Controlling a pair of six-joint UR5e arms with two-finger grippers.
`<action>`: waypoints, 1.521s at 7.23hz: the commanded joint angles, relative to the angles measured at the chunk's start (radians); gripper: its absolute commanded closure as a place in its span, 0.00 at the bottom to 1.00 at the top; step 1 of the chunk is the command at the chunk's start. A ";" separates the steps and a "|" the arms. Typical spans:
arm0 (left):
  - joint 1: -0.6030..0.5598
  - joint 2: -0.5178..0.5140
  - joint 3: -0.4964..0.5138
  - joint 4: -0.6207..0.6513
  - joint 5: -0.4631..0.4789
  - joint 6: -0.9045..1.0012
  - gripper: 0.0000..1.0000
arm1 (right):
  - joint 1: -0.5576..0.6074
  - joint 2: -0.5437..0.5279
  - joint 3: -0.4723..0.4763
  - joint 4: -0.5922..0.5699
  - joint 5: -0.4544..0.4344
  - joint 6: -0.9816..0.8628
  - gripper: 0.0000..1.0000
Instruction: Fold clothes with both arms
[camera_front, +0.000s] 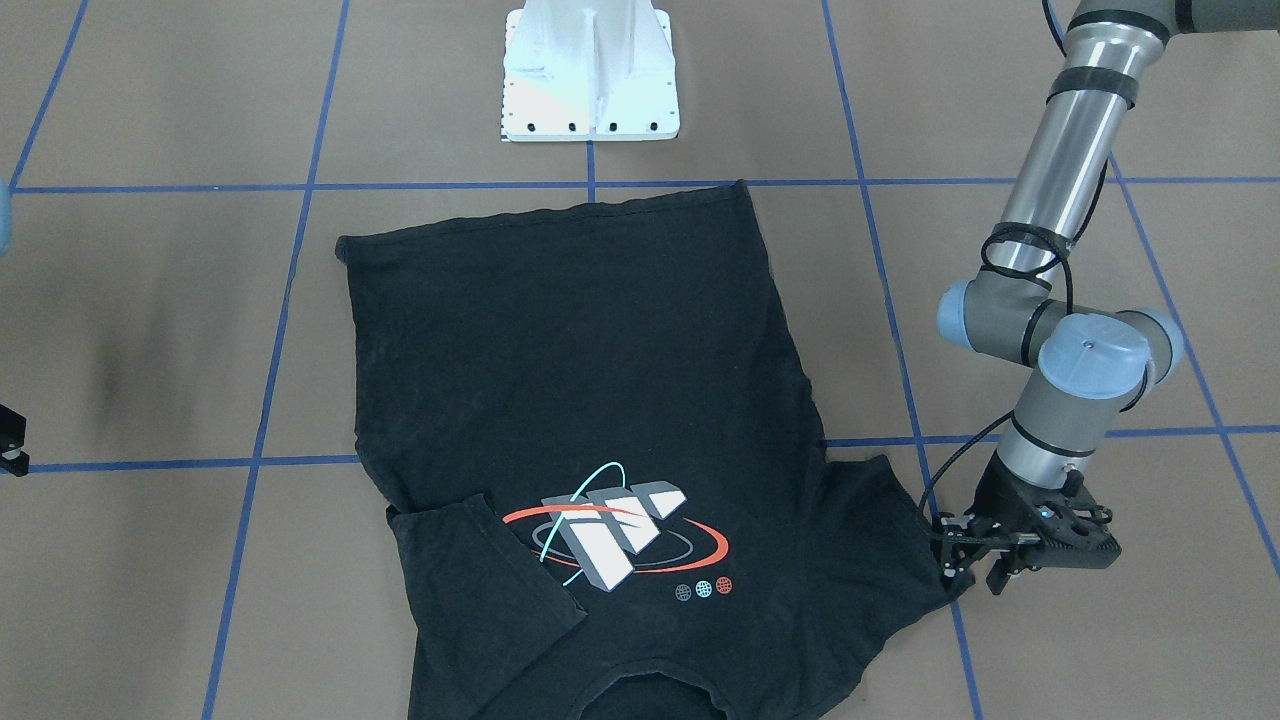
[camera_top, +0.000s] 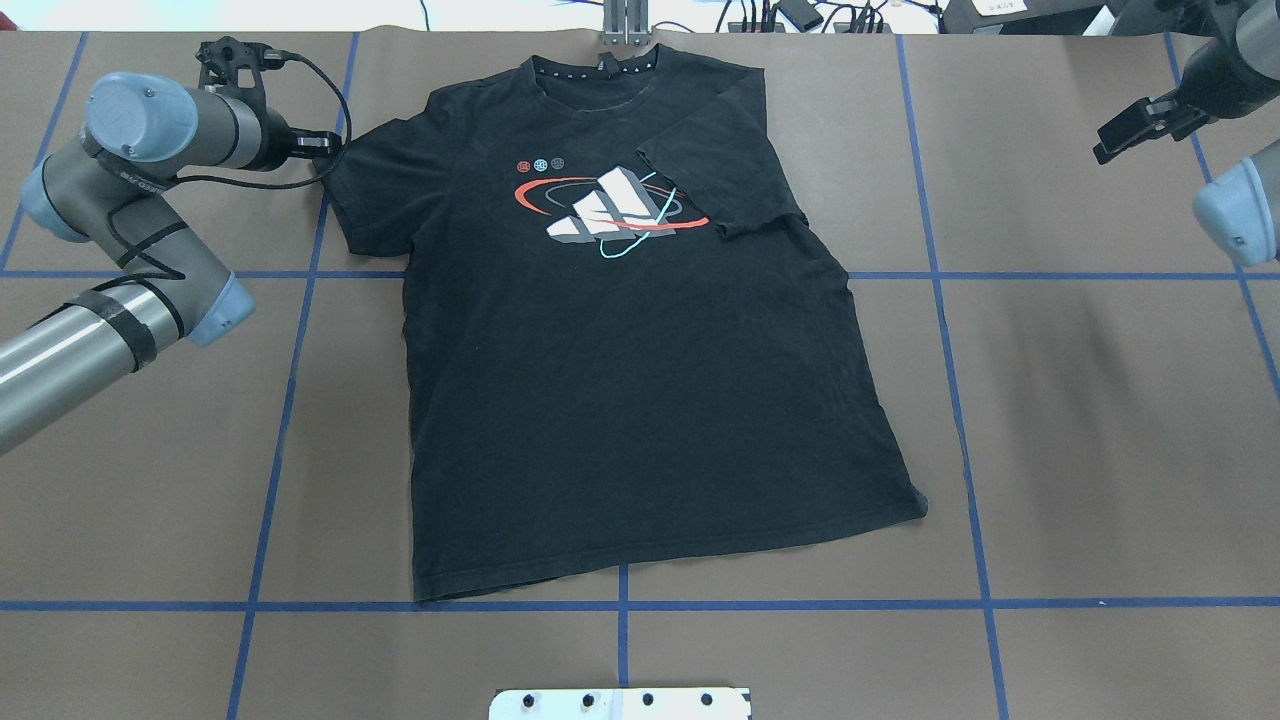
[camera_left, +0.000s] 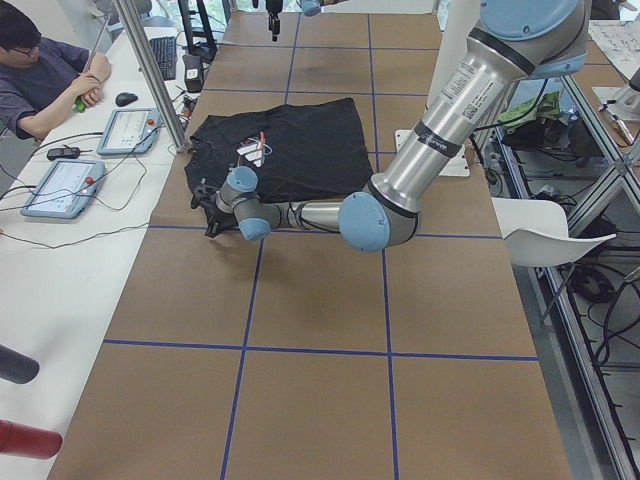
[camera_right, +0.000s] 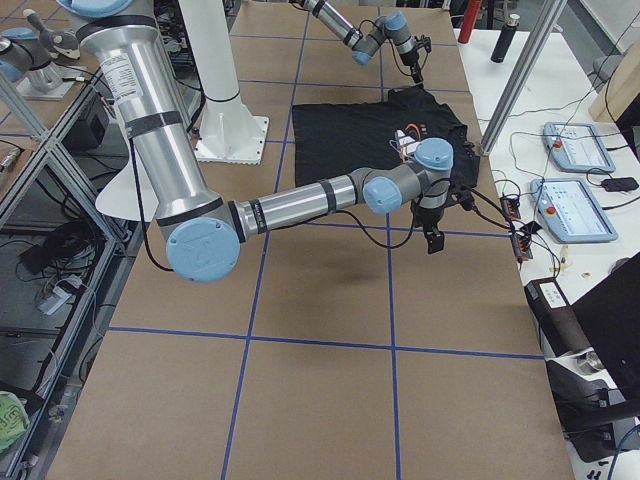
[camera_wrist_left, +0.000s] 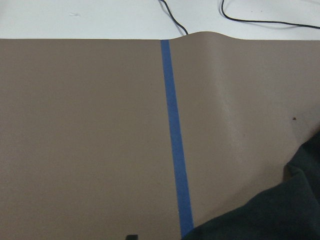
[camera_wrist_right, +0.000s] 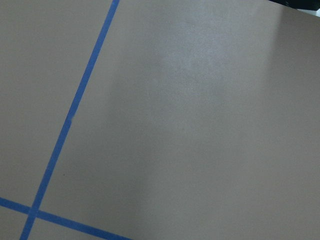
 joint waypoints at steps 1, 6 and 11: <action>0.003 -0.001 0.003 0.002 0.009 0.003 0.53 | 0.000 0.002 -0.004 0.000 -0.001 0.001 0.02; 0.005 -0.001 0.008 0.004 0.007 0.012 0.59 | -0.002 0.005 -0.008 0.000 -0.003 0.001 0.02; 0.010 -0.001 -0.003 0.002 0.003 0.026 1.00 | -0.005 0.006 -0.009 -0.002 -0.004 0.008 0.02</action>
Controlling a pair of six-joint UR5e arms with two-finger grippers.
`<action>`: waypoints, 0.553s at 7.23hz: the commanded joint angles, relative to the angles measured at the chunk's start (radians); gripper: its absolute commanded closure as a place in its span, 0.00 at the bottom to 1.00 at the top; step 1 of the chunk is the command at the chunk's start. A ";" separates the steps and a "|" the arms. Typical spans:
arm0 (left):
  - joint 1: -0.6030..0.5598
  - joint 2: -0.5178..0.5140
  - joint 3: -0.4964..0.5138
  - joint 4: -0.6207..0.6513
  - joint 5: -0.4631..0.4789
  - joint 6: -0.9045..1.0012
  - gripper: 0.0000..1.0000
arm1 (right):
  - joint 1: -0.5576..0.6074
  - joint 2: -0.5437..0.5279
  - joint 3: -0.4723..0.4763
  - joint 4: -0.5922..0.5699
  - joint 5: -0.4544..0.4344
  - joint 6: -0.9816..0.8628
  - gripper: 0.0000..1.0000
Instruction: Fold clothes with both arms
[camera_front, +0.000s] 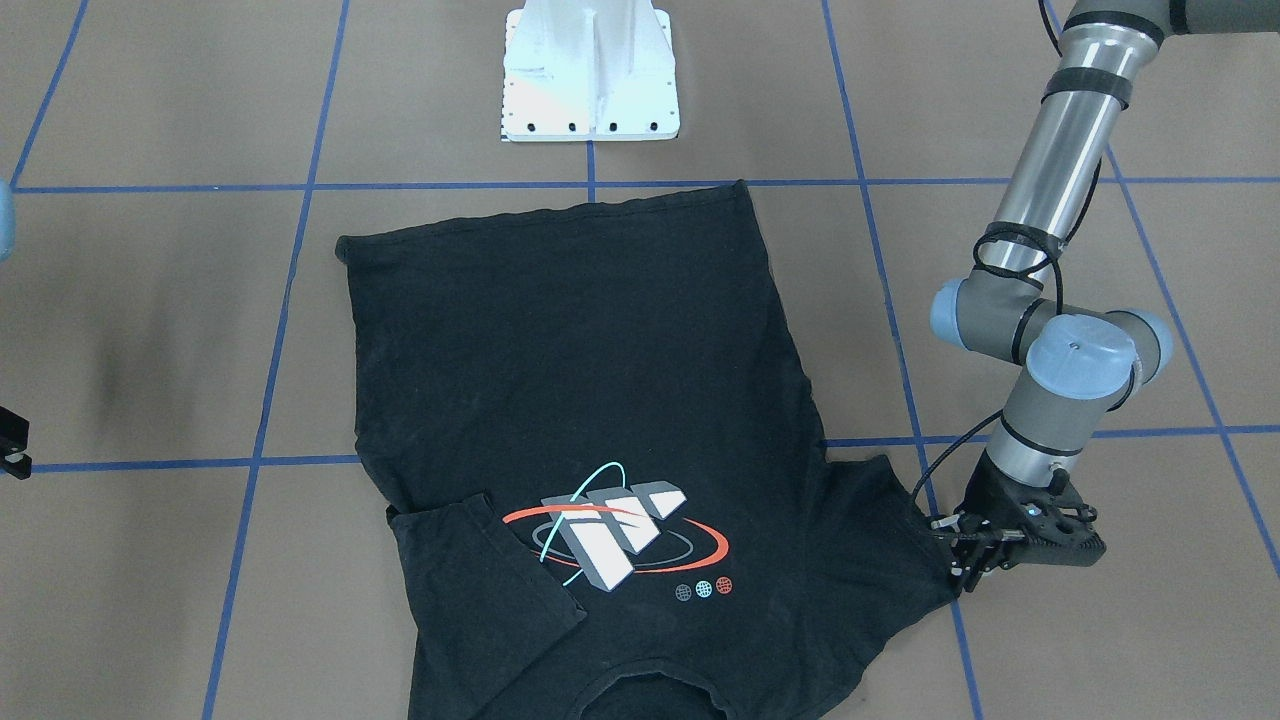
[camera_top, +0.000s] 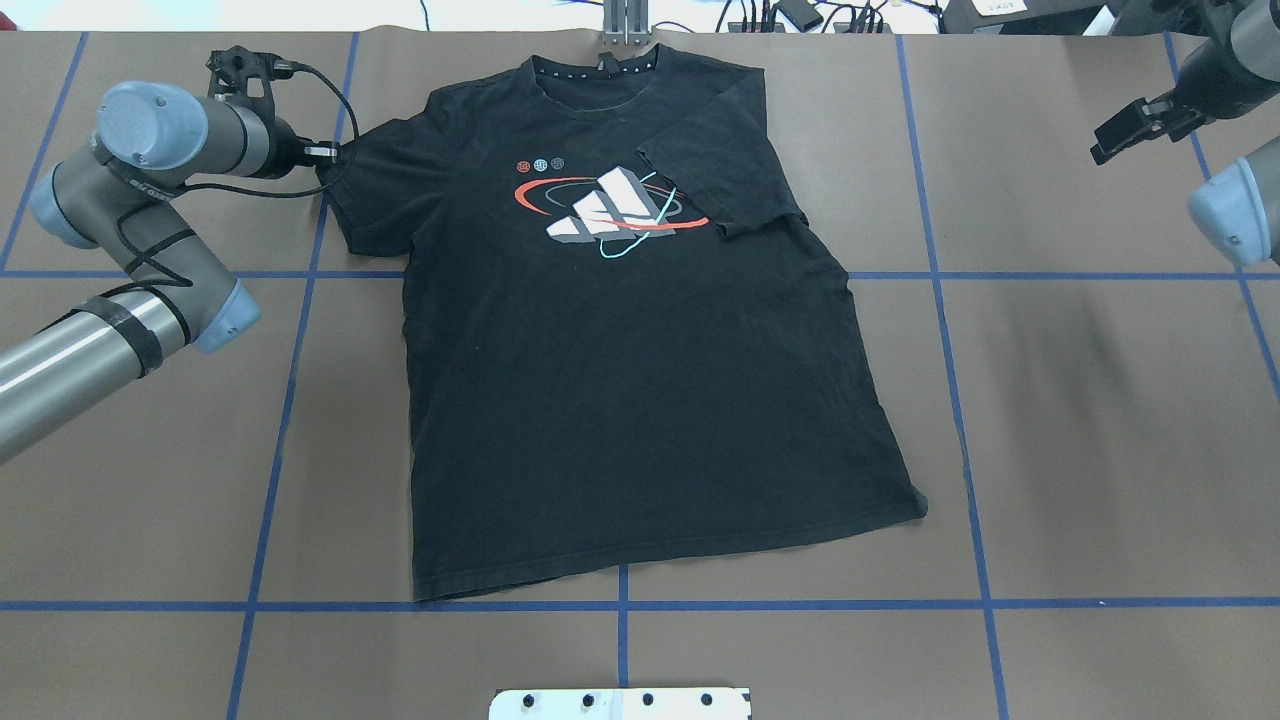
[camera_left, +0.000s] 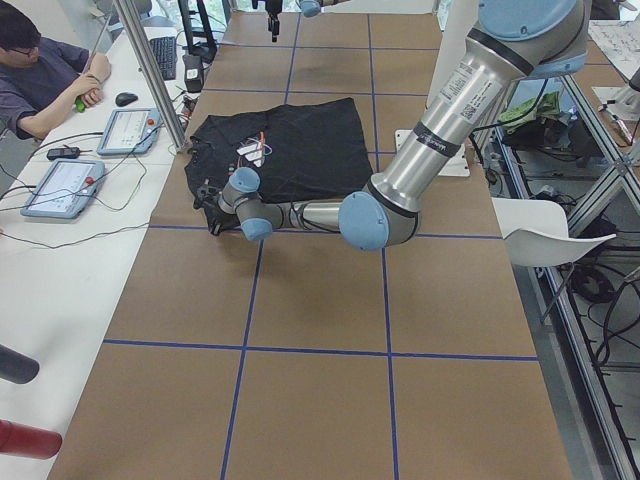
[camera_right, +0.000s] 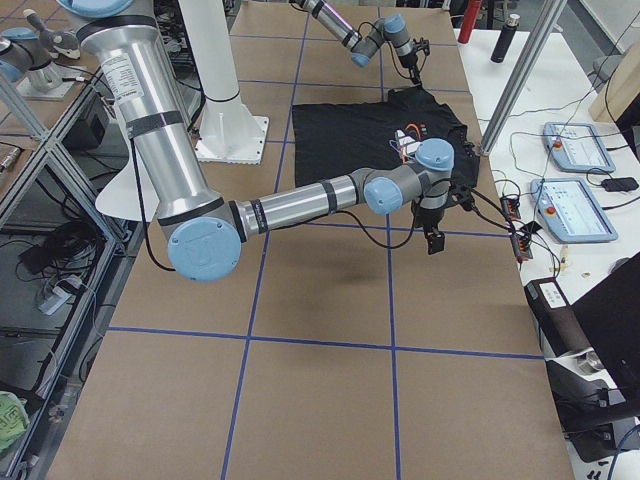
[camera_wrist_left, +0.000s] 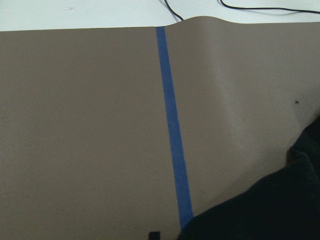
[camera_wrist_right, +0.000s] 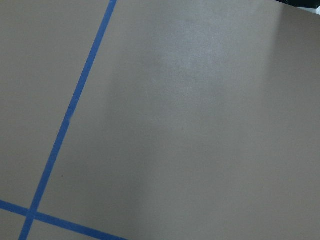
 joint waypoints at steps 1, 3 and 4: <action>-0.007 -0.002 -0.017 -0.002 -0.004 0.006 1.00 | -0.001 0.001 0.000 0.000 0.000 0.002 0.02; -0.009 -0.008 -0.053 0.012 -0.014 -0.003 1.00 | -0.002 0.002 0.000 0.000 0.000 0.004 0.02; -0.009 -0.027 -0.072 0.047 -0.033 -0.014 1.00 | -0.004 0.002 0.000 0.000 0.000 0.004 0.02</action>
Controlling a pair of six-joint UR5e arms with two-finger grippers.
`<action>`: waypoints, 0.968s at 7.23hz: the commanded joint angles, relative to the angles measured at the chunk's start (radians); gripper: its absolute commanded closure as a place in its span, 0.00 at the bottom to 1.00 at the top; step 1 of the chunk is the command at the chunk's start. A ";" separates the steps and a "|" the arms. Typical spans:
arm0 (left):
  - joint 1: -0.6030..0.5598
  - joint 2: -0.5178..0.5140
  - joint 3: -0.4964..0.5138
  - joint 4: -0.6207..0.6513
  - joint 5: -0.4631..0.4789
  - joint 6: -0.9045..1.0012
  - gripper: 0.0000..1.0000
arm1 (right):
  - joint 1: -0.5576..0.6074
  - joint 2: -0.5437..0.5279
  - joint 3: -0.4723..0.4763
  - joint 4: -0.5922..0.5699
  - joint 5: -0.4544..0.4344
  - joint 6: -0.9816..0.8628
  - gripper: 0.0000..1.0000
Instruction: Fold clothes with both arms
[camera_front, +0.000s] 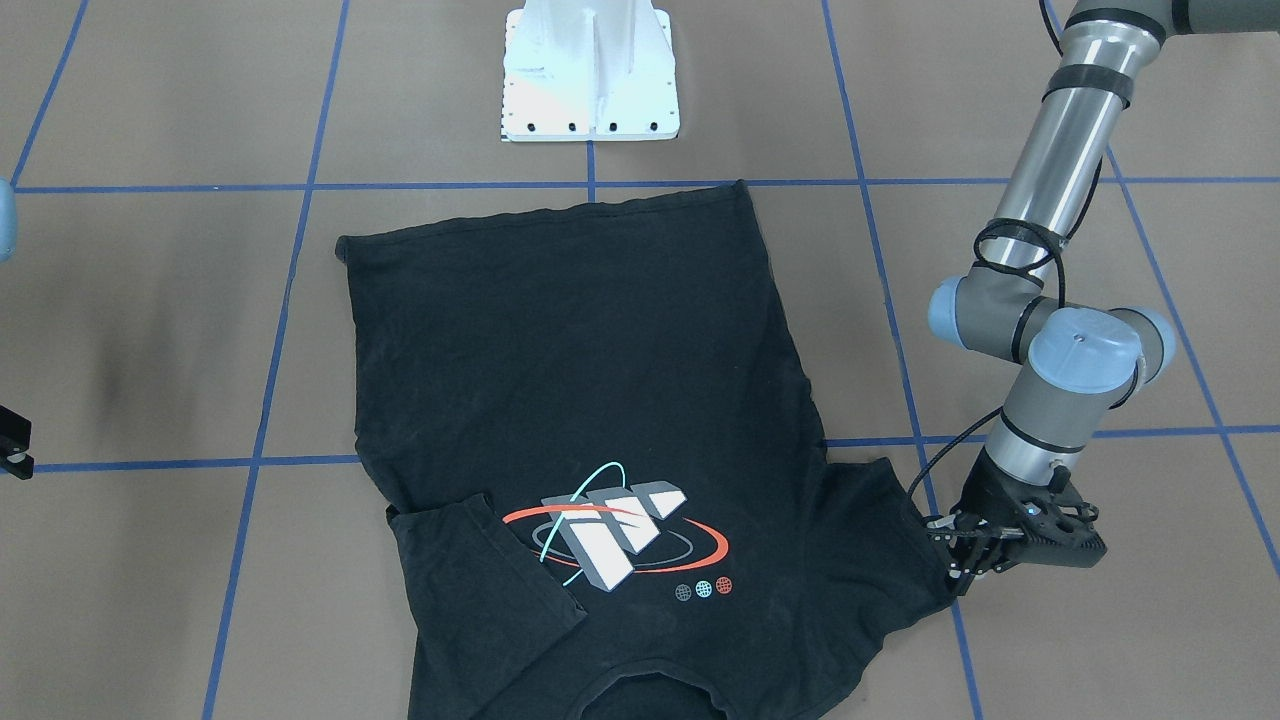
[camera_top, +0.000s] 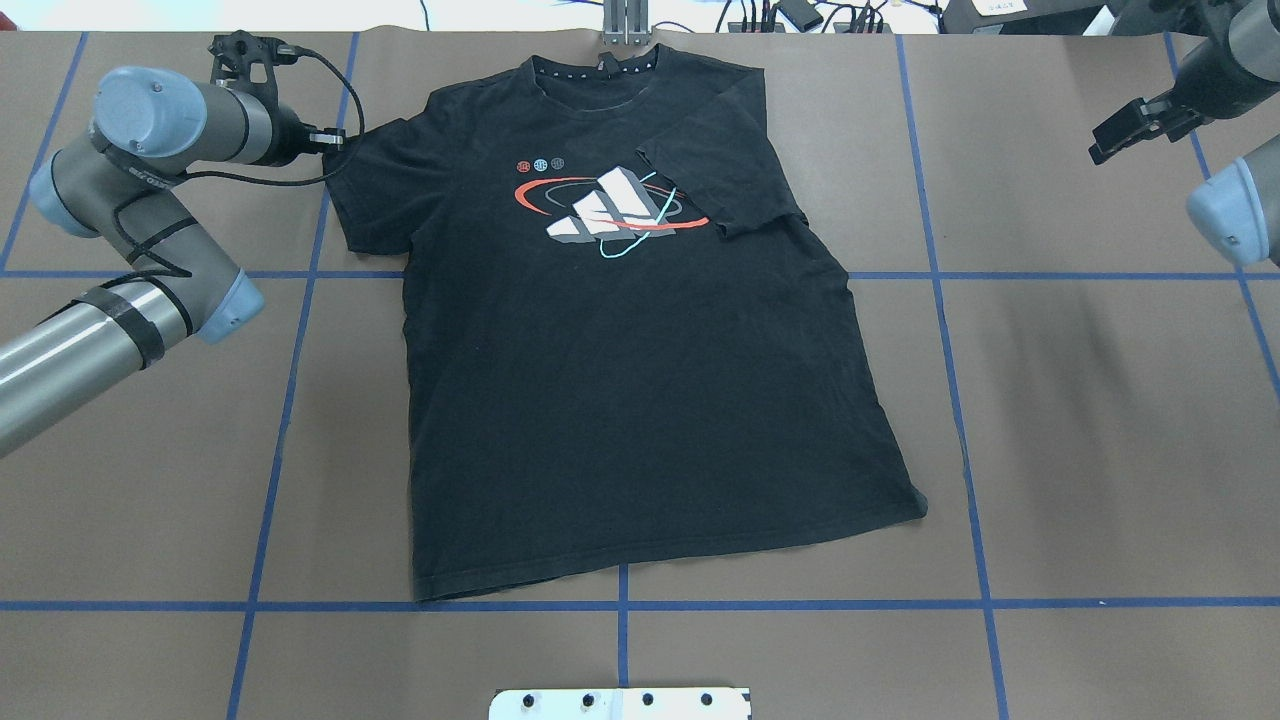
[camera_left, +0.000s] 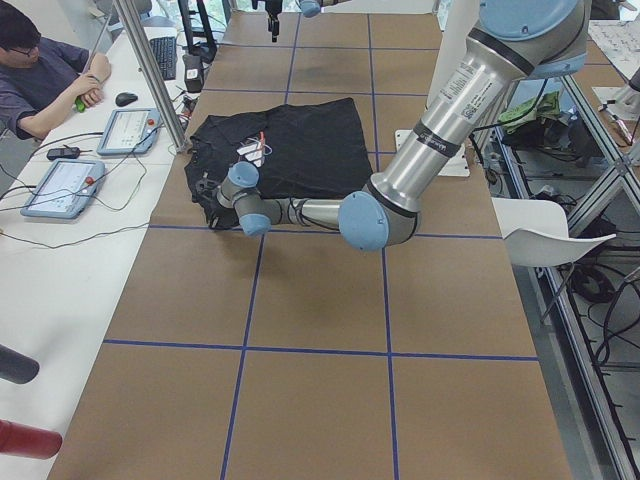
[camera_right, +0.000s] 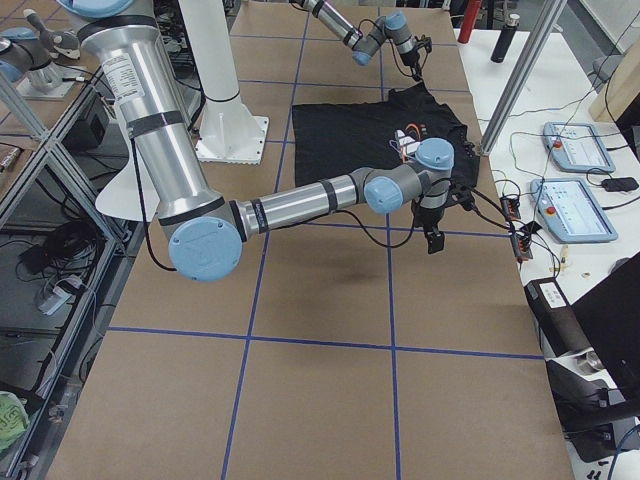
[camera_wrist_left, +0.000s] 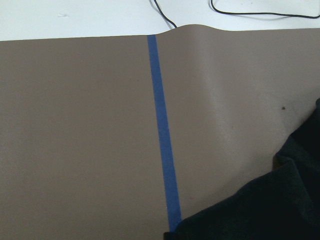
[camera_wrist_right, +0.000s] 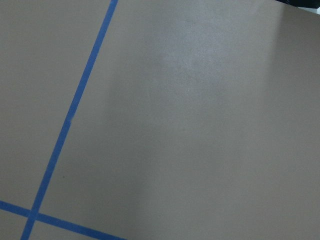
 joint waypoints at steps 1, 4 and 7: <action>0.001 -0.032 -0.060 0.071 -0.023 -0.052 1.00 | -0.006 0.001 0.000 0.000 0.000 0.001 0.02; 0.053 -0.143 -0.096 0.182 -0.020 -0.313 1.00 | -0.008 0.001 0.000 0.002 0.000 0.002 0.02; 0.140 -0.212 -0.076 0.214 -0.008 -0.520 1.00 | -0.008 0.001 0.000 0.002 0.000 0.002 0.02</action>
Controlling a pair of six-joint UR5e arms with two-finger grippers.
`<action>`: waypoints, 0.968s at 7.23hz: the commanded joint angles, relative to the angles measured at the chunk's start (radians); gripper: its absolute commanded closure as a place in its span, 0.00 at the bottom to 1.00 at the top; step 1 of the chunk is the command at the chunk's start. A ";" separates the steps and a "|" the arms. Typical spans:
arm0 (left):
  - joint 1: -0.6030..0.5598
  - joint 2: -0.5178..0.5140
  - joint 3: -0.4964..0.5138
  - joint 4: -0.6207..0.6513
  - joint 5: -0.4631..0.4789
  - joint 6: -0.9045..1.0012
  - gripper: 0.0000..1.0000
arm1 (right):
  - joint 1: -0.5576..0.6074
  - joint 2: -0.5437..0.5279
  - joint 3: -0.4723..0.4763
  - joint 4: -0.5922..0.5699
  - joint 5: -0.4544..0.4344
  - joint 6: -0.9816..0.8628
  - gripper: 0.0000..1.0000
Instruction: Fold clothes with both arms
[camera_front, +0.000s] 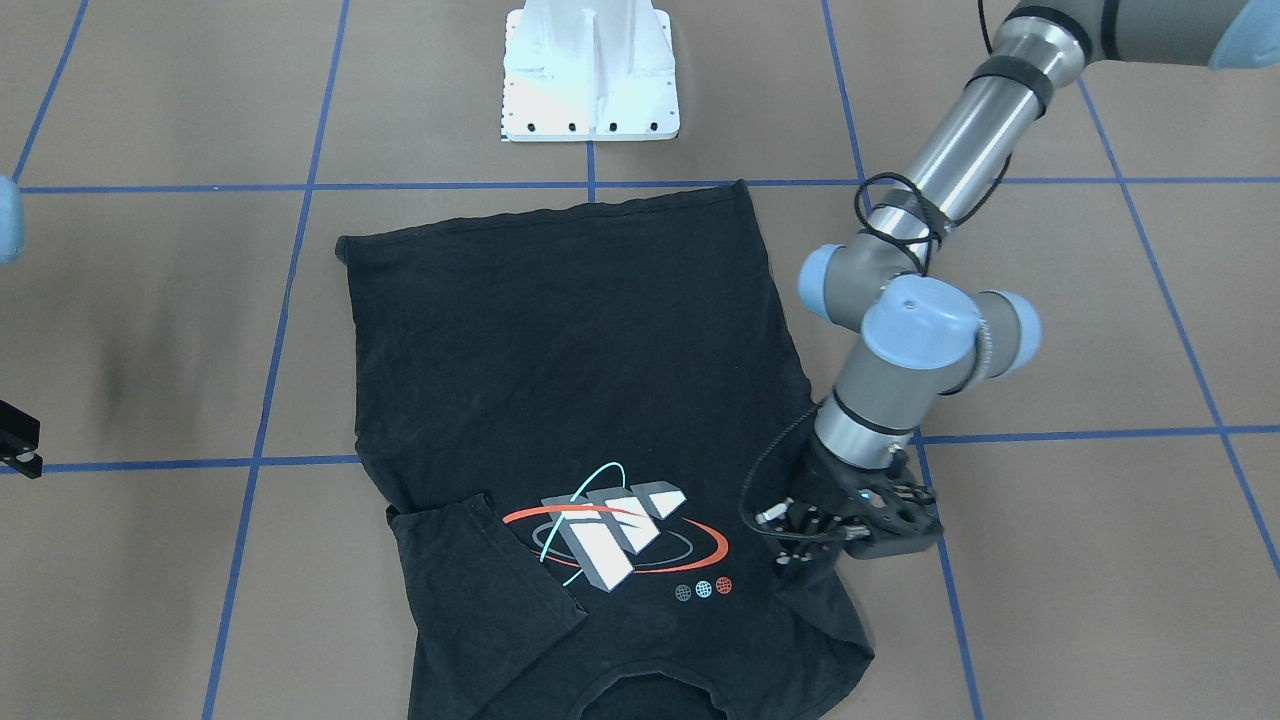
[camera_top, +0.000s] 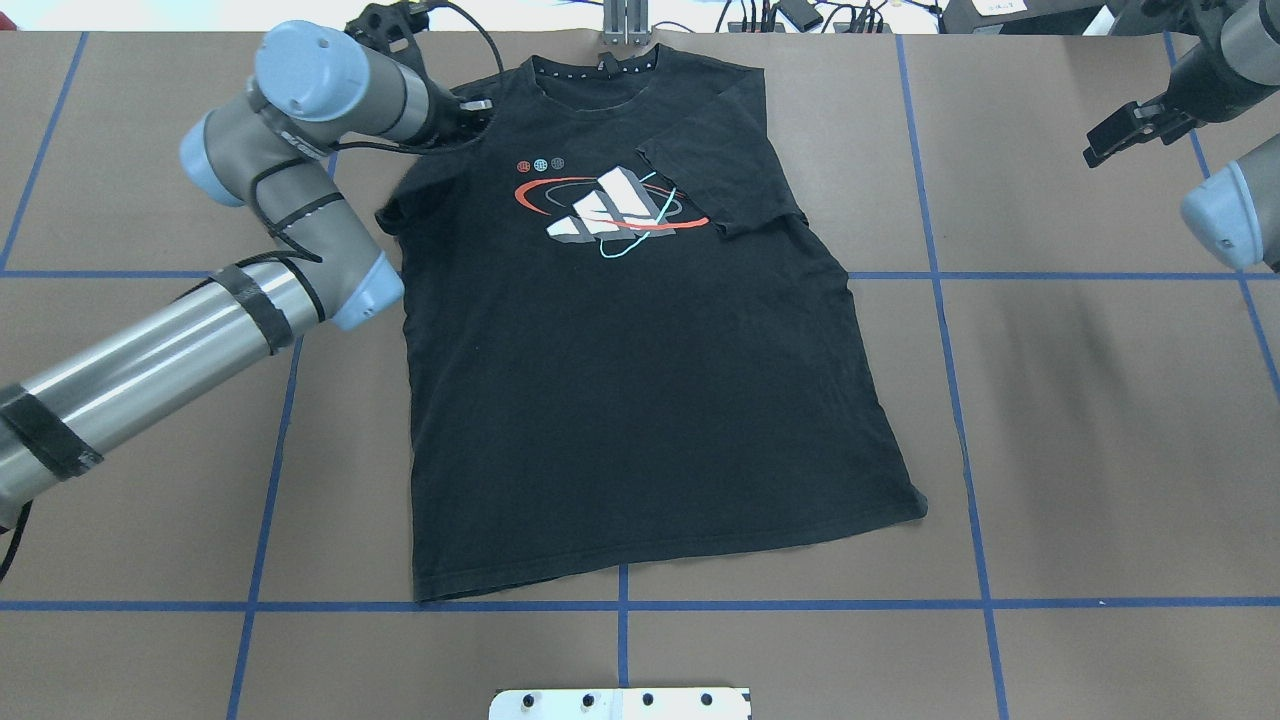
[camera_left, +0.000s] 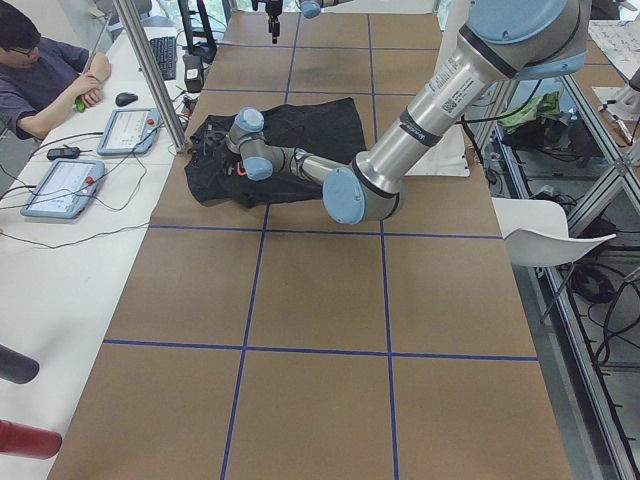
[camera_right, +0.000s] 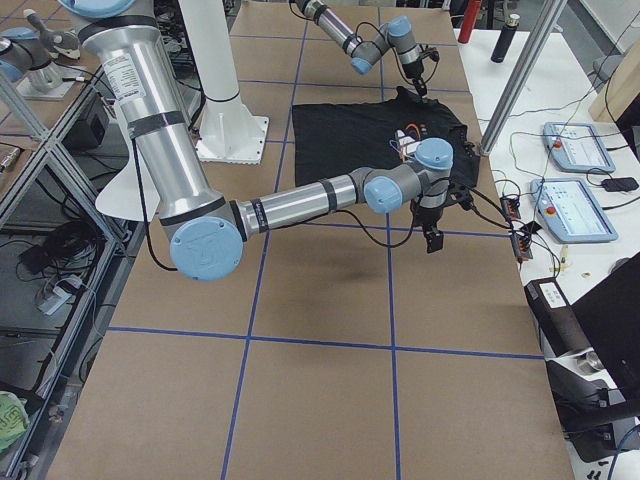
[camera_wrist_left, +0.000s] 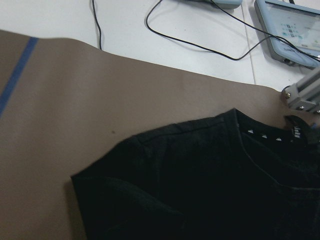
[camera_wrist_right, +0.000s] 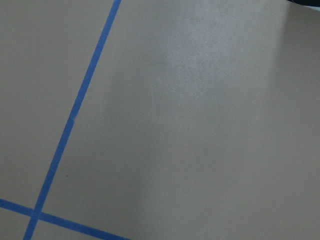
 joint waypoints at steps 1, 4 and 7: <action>0.045 -0.068 0.045 0.034 0.059 -0.087 1.00 | -0.002 0.000 0.000 0.000 0.000 0.000 0.02; 0.050 -0.120 0.121 0.031 0.117 -0.144 1.00 | -0.005 0.000 -0.002 -0.001 0.000 0.002 0.02; 0.045 -0.126 0.128 0.029 0.114 -0.163 0.51 | -0.015 0.002 -0.003 0.000 -0.002 0.017 0.02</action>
